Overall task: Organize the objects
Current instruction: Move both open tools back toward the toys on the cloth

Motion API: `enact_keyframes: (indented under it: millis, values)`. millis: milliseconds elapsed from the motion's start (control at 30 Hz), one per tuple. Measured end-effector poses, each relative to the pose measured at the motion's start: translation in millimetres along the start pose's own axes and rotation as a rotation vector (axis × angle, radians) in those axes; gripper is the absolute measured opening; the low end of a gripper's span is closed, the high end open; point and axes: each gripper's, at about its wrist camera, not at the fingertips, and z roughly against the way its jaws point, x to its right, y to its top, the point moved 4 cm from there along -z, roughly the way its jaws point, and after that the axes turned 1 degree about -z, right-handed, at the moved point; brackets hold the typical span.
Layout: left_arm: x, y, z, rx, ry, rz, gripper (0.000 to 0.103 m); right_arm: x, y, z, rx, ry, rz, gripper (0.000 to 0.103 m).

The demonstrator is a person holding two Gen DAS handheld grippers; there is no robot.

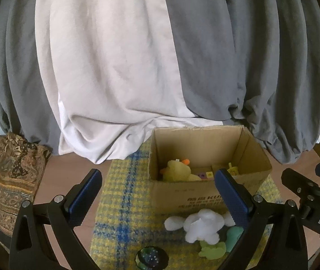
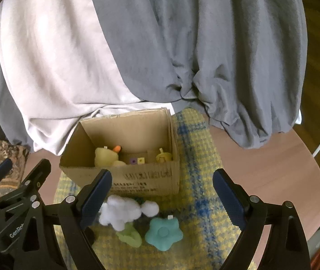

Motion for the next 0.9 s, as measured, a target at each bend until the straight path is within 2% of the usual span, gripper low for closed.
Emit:
enact_keyframes:
  millis: [367,900]
  values:
    - [-0.1,-24.6,0.2,-0.029,0.000,-0.001,0.102,2.0,-20.8,4.4,0.000,-0.012,-0.003,0.091]
    - [1.1,-60.3,-4.6,-0.056,0.014,-0.025,0.102,7.3,-61.4,-12.5,-0.058,-0.017,-0.013,0.091]
